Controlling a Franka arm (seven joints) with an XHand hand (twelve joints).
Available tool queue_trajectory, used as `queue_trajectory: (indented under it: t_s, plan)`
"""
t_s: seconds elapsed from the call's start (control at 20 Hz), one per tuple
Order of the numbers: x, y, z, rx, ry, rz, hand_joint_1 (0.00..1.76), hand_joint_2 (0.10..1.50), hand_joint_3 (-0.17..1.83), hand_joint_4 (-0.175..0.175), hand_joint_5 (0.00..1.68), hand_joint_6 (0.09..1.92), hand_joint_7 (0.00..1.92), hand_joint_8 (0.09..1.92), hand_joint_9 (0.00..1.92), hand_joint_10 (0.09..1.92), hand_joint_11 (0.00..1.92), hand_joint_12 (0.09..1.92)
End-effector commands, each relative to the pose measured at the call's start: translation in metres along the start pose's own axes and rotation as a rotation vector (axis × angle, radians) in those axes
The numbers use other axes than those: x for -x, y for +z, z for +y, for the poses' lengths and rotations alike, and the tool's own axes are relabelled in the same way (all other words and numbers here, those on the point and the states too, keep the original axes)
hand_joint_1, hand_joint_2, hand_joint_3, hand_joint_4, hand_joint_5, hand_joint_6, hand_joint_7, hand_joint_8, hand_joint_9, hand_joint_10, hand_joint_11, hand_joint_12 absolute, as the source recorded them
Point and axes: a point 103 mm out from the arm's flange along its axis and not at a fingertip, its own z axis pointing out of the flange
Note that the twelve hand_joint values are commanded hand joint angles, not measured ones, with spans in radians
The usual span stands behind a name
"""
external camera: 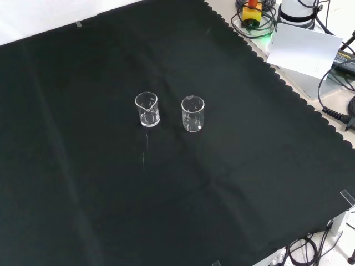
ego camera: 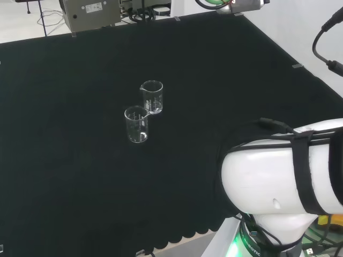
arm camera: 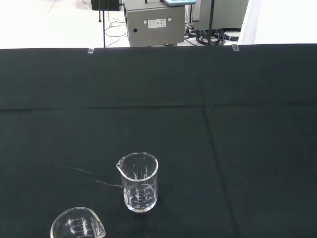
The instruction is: Pick up the beaker on the right.
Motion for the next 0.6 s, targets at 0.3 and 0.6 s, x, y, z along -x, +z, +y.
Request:
queue_trajectory:
  t_s: [0.3,0.6]
  plan:
    - [-0.0004,-0.0003,-0.0001,0.008,0.006,-0.01,0.04,1.39,0.13,-0.035,0.31,0.09,0.01,0.26,0.04,0.69,0.0,1.25]
    - [-0.0003,0.0058,0.0014,-0.002,0.022,-0.013,0.04,1.39,0.13,-0.035,0.31,0.09,0.01,0.26,0.04,0.69,0.0,1.25]
